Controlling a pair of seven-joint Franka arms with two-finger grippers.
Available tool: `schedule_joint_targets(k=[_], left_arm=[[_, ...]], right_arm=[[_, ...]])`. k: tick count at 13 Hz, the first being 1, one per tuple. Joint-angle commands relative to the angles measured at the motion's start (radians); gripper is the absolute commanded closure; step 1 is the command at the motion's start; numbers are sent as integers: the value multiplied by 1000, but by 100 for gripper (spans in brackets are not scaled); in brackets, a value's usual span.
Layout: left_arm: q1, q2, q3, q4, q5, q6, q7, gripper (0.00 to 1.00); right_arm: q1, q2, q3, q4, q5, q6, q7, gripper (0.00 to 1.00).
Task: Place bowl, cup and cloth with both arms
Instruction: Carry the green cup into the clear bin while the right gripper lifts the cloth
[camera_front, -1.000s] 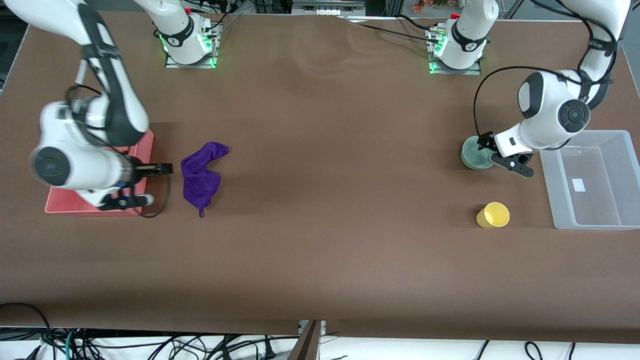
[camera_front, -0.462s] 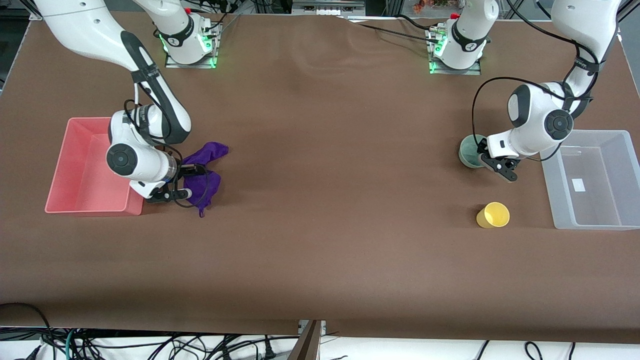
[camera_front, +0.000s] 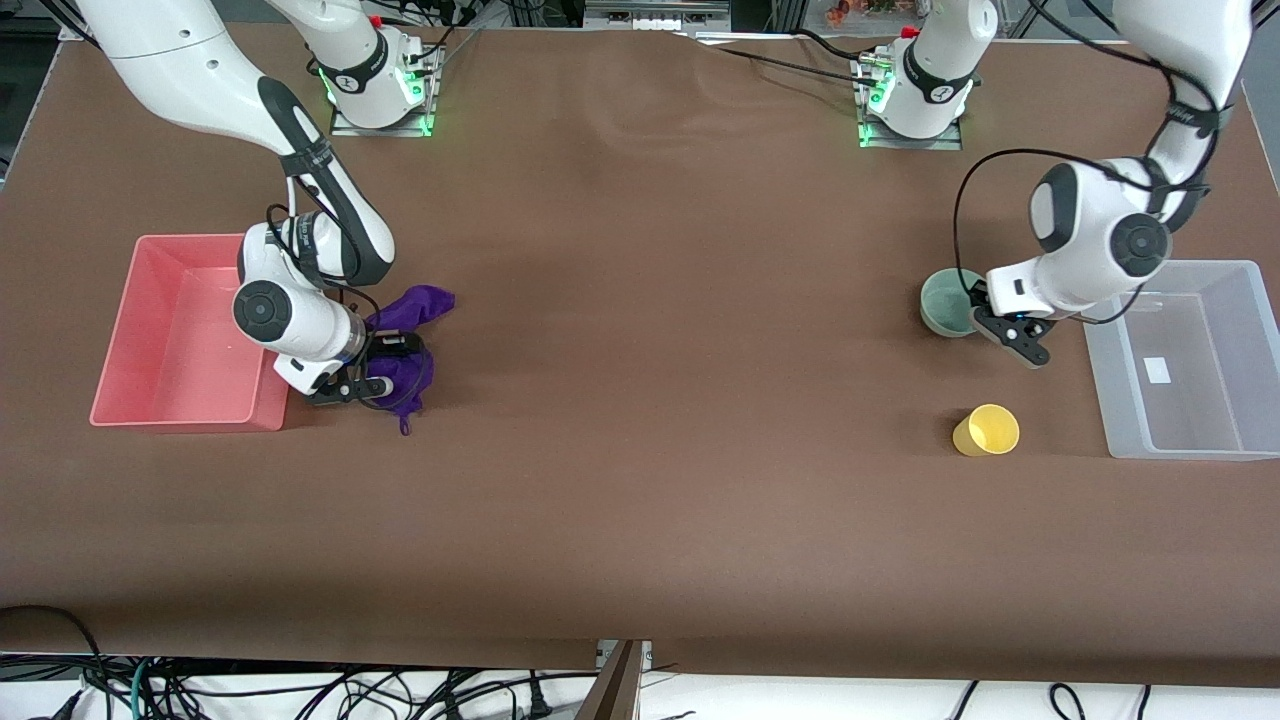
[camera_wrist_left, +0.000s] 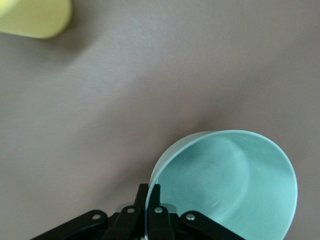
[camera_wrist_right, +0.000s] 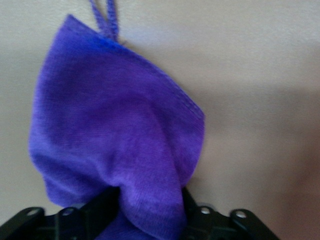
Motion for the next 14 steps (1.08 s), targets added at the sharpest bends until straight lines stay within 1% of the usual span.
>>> schedule_joint_targets(k=[1, 2, 3, 4, 5, 6, 7, 8, 10, 11, 13, 14], left_arm=[[66, -37, 8, 217, -3, -313, 30, 100], [91, -21, 10, 306, 24, -401, 41, 100], [121, -11, 8, 386, 90, -449, 44, 100], [147, -1, 7, 433, 142, -463, 56, 100], [182, 13, 8, 467, 162, -463, 81, 100], [234, 48, 8, 509, 162, -462, 119, 100], [285, 97, 8, 555, 164, -457, 160, 100], [333, 169, 7, 623, 161, -450, 202, 100], [393, 316, 7, 740, 147, -424, 265, 100], [405, 373, 5, 768, 147, -363, 279, 100], [434, 447, 5, 761, 109, -240, 317, 100], [448, 485, 5, 761, 97, -206, 329, 100]], right_arm=[[4, -6, 24, 16, 12, -41, -3, 100], [4, -11, 22, 43, 12, -90, -4, 100], [3, -24, 22, 81, 12, -156, -12, 100], [0, -35, 22, 132, 12, -237, -15, 100], [-5, -44, 21, 195, 12, -336, -16, 100], [-8, -49, 16, 267, 12, -442, -21, 100], [-9, -52, 10, 340, 12, -550, -24, 100], [-14, -54, -7, 420, 5, -668, -44, 100], [-20, -54, -73, 557, 12, -861, -190, 100], [-23, -54, -125, 600, 14, -927, -284, 100], [-23, -60, -224, 651, 12, -1020, -441, 100], [-23, -61, -275, 657, 3, -1037, -520, 100]])
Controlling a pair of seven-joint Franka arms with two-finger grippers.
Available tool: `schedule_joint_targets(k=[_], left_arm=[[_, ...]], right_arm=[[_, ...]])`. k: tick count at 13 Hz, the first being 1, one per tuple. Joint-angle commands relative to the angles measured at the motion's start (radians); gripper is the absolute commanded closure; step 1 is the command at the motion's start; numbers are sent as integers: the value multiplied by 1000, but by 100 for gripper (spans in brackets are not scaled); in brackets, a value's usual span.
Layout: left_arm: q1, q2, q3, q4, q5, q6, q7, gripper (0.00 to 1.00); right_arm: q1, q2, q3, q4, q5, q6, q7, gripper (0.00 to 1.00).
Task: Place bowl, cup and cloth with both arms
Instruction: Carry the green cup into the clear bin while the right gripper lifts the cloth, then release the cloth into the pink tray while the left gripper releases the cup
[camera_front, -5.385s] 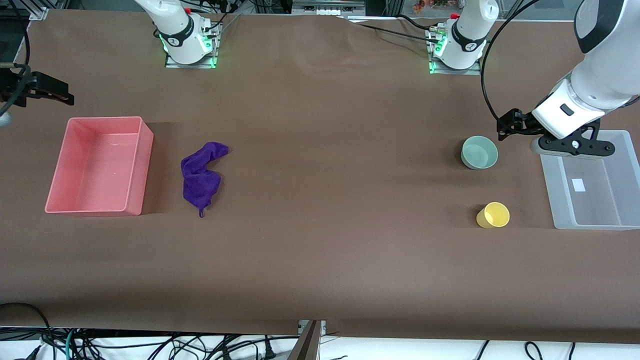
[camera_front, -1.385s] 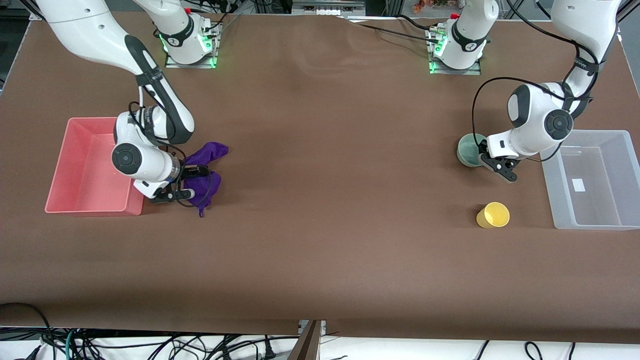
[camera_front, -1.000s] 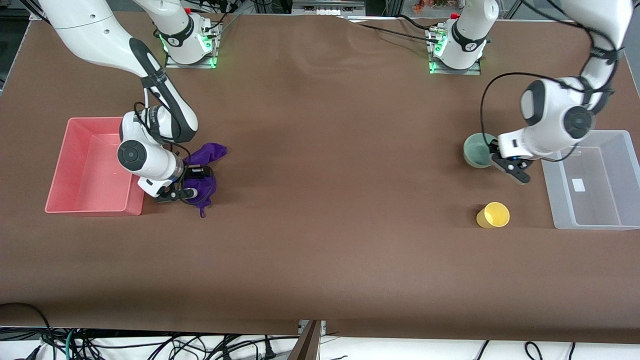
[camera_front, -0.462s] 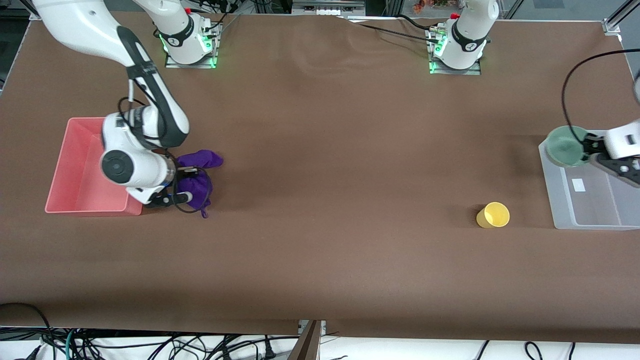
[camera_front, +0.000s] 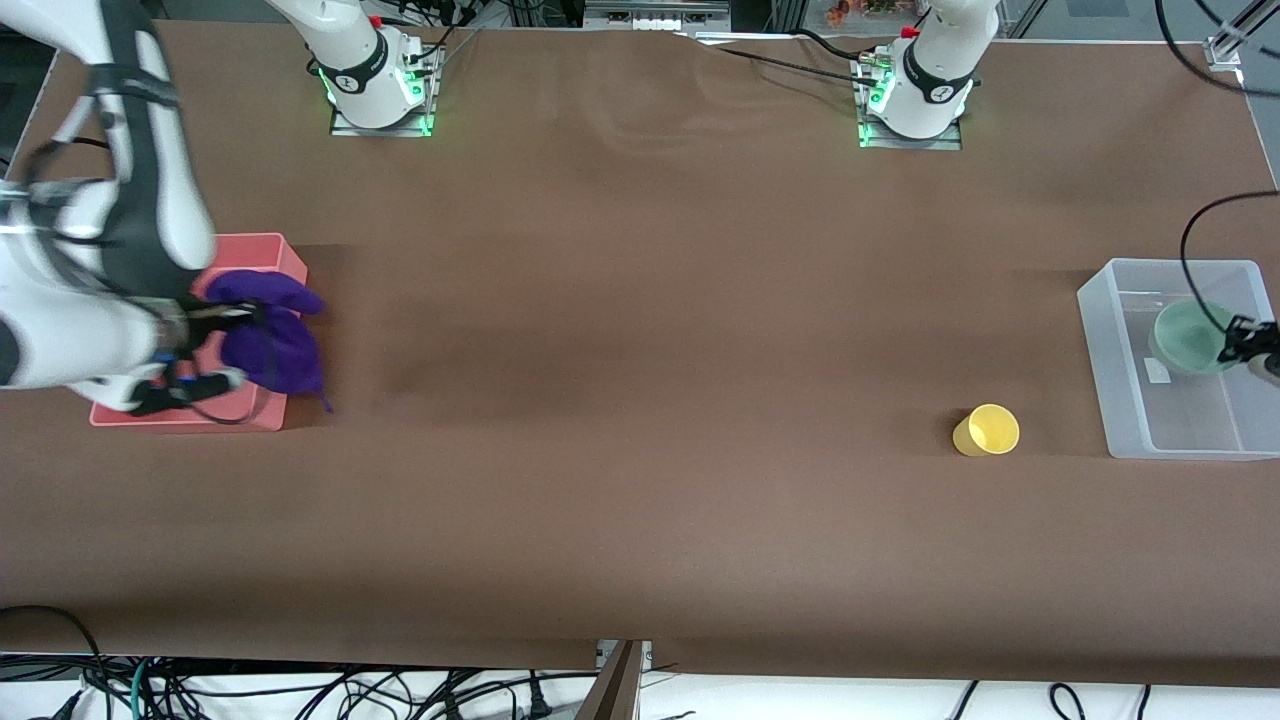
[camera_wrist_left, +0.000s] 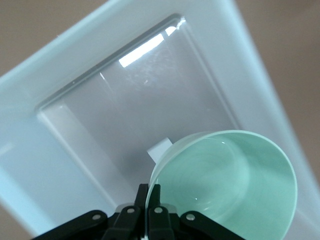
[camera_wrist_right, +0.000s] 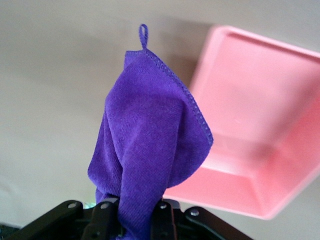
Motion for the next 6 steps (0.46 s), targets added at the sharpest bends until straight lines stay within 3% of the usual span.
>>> schedule_joint_targets(k=[1, 2, 3, 5, 6], left_arm=[[42, 107, -13, 55, -42, 67, 57, 100], [49, 119, -16, 55, -59, 89, 77, 100], [49, 124, -16, 55, -72, 92, 83, 90], [45, 119, -16, 59, -72, 88, 84, 4], [42, 107, -18, 62, -70, 77, 83, 0]], right_arm=[[-3, 3, -113, 44, 1, -61, -198, 100], [-3, 1, -158, 44, -3, -64, -241, 100], [-3, 4, -201, 35, -7, -64, -279, 100], [-5, 22, -251, -8, -8, -46, -313, 100], [-6, 24, -253, -47, -10, -24, -314, 100]])
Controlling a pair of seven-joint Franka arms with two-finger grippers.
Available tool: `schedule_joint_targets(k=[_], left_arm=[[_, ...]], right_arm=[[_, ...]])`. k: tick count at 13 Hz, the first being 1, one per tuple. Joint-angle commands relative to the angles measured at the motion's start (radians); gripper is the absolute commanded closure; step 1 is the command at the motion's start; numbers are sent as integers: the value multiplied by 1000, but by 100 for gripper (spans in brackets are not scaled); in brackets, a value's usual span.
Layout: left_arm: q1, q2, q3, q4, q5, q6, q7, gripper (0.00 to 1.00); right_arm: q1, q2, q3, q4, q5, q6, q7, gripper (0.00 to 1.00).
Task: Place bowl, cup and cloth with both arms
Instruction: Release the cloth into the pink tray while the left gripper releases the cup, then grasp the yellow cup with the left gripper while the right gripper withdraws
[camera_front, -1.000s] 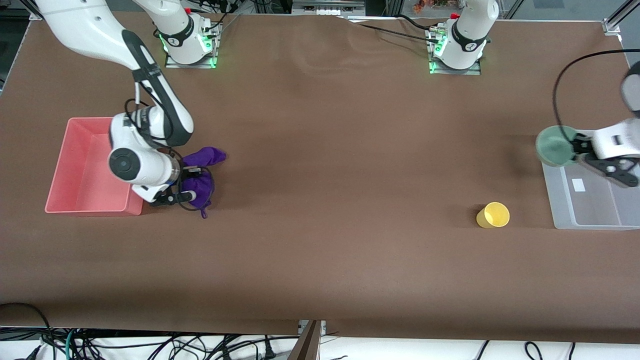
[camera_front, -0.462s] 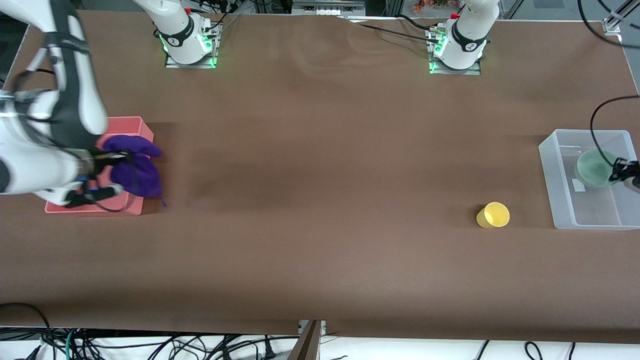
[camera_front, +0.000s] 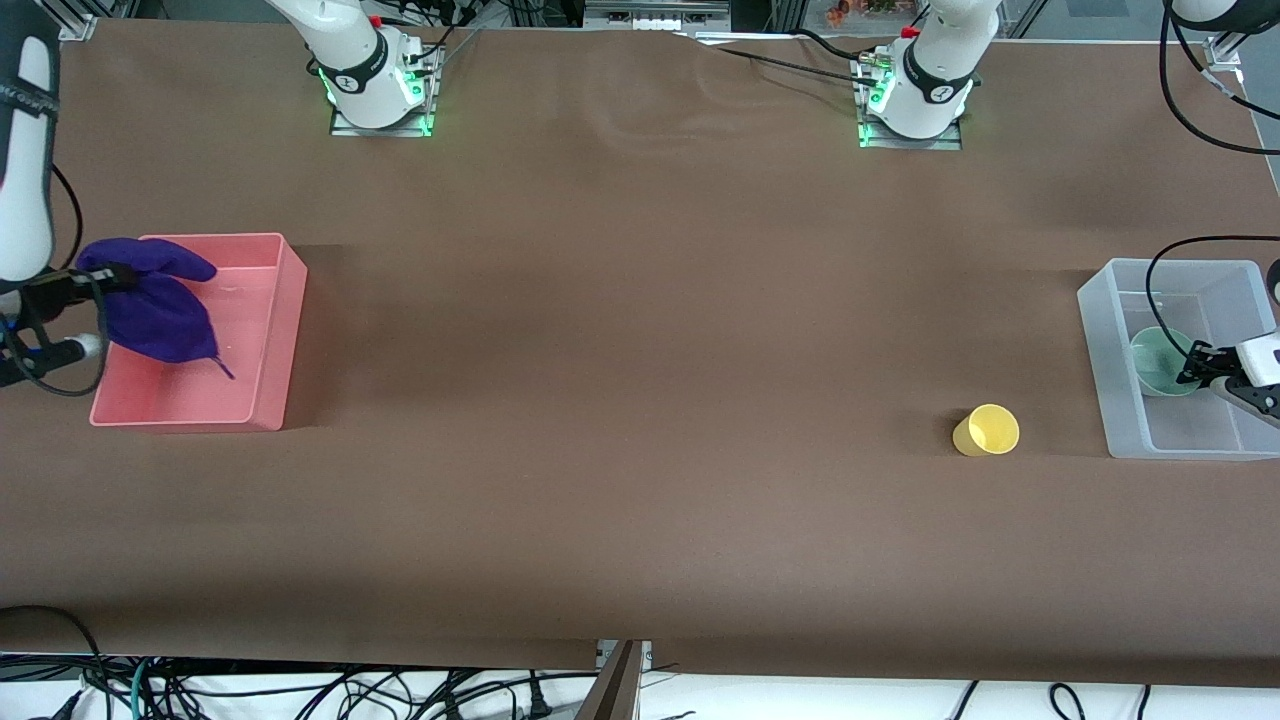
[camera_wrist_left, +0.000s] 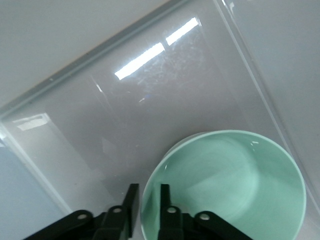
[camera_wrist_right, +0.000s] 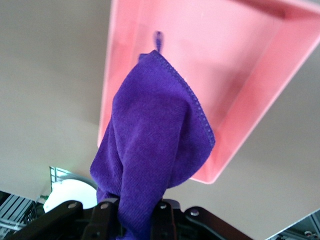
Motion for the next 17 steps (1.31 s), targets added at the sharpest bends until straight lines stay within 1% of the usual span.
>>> schedule_joint_targets(k=[1, 3, 4, 5, 6, 7, 9, 10, 12, 13, 14, 15, 16, 17], left_arm=[[-3, -55, -20, 28, -18, -63, 30, 0], [-20, -134, -71, 36, -21, -175, 7, 0], [-22, -174, -114, 36, -20, -218, -34, 0], [-26, -202, -157, 36, -8, -264, -95, 0], [-42, -221, -195, 36, -5, -293, -175, 0], [-78, -225, -212, 36, -5, -310, -271, 0], [-164, -212, -209, 29, -8, -312, -427, 0], [-199, -193, -208, 22, -11, -312, -529, 0], [-264, -152, -208, 27, -20, -301, -701, 0], [-290, -124, -208, 30, -20, -280, -770, 1], [-302, -104, -208, 24, -18, -231, -804, 6], [-301, -80, -208, 19, -18, -201, -808, 15], [-301, -58, -206, 22, -17, -184, -808, 38], [-296, -40, -206, 21, -17, -175, -808, 64]], right_arm=[[-4, 13, -12, -94, -8, 54, -19, 100], [-12, 34, -13, -163, -8, 149, -19, 100], [-13, 43, -13, -190, -8, 204, -12, 100], [-13, 55, -12, -214, -7, 253, -4, 85], [-13, 68, -12, -221, -7, 283, -2, 44], [-15, 72, -12, -221, -1, 292, -4, 0], [-15, 57, -12, -202, 9, 279, -2, 0], [-15, 34, -10, -177, 18, 257, -4, 0], [-15, -10, -9, -102, 68, 146, -7, 0], [-15, -23, -1, -37, 71, 57, -7, 0], [-13, -44, 11, 28, 87, -37, -5, 0], [-13, -75, 48, 76, 97, -120, 1, 0], [-13, -108, 95, 107, 94, -177, 15, 0], [-13, -141, 138, 130, 88, -192, 80, 0]])
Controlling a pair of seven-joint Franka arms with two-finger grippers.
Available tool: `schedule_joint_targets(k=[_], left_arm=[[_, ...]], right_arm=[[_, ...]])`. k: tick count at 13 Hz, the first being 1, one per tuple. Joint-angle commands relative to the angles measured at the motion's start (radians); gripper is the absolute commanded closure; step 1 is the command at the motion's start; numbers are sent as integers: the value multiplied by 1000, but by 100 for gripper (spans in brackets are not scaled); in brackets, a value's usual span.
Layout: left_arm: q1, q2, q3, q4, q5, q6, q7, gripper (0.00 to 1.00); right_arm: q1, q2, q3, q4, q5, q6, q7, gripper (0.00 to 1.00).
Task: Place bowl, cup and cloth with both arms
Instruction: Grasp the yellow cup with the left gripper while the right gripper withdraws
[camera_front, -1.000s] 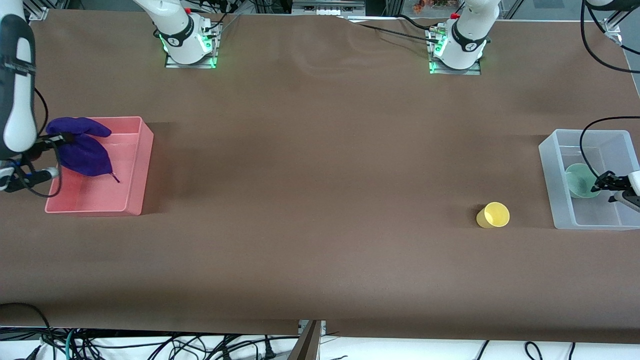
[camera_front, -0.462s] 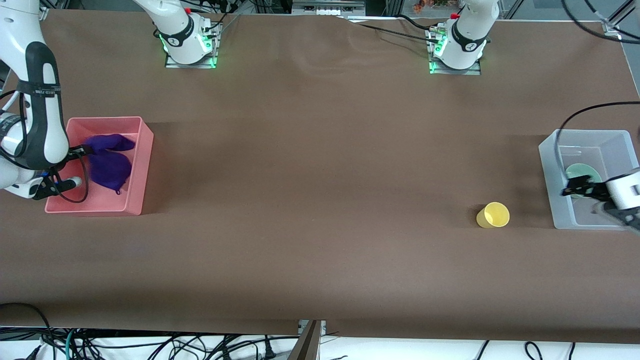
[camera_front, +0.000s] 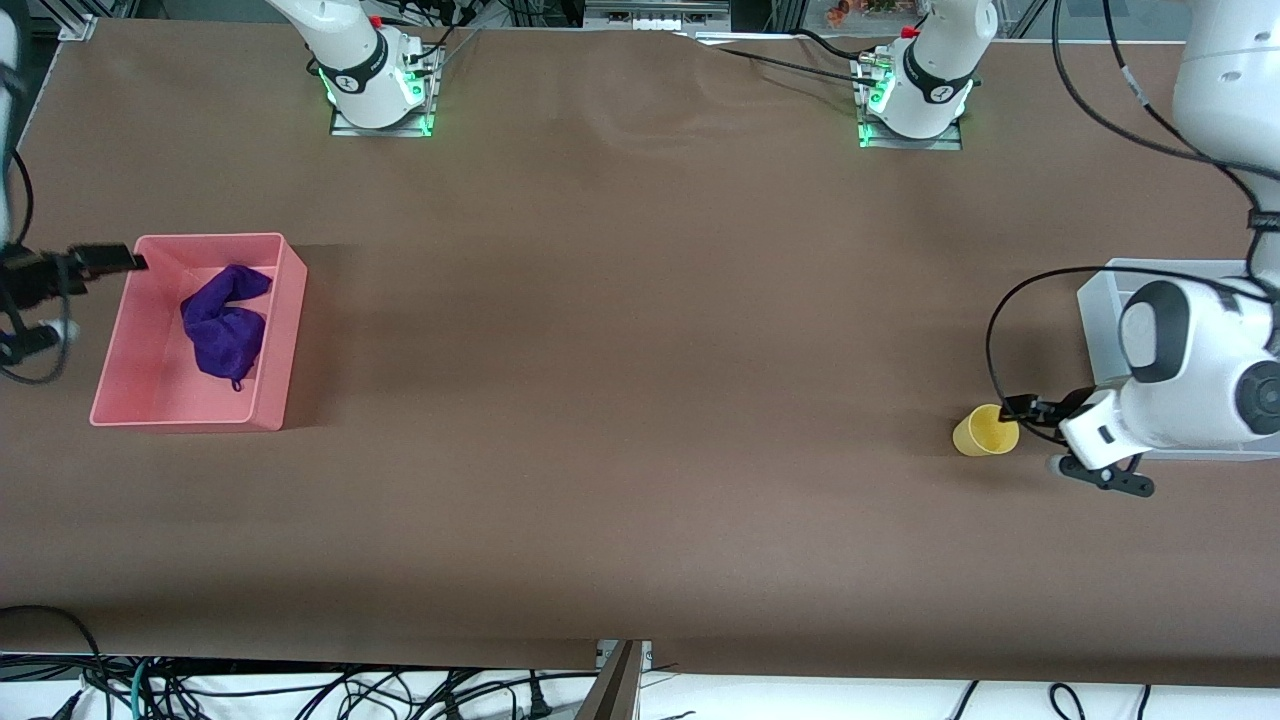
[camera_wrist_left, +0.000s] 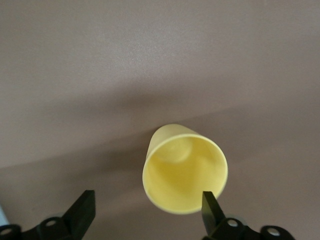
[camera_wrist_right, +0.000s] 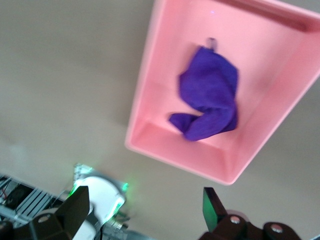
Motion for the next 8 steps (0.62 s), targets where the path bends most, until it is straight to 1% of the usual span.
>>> schedule_joint_targets(k=[1, 2, 3, 4, 6, 8], left_arm=[[7, 44, 10, 4, -17, 26, -7, 83], [7, 58, 10, 1, -17, 26, -6, 99], [10, 65, 8, 1, -17, 26, -4, 100], [10, 62, 8, 6, -17, 24, -3, 100], [10, 52, 8, 12, -17, 10, -6, 100], [13, -2, 8, 18, -16, -49, -3, 100]], right_arm=[[-6, -84, 128, 55, 0, -63, 177, 0], [-6, -113, 197, 57, -31, -68, 292, 0], [-6, -127, 262, 57, -87, -86, 366, 0], [-7, -129, 276, 57, -104, -77, 384, 0], [-9, -150, 266, 59, -103, -24, 390, 0], [-7, -165, 259, 60, -100, 2, 384, 0]])
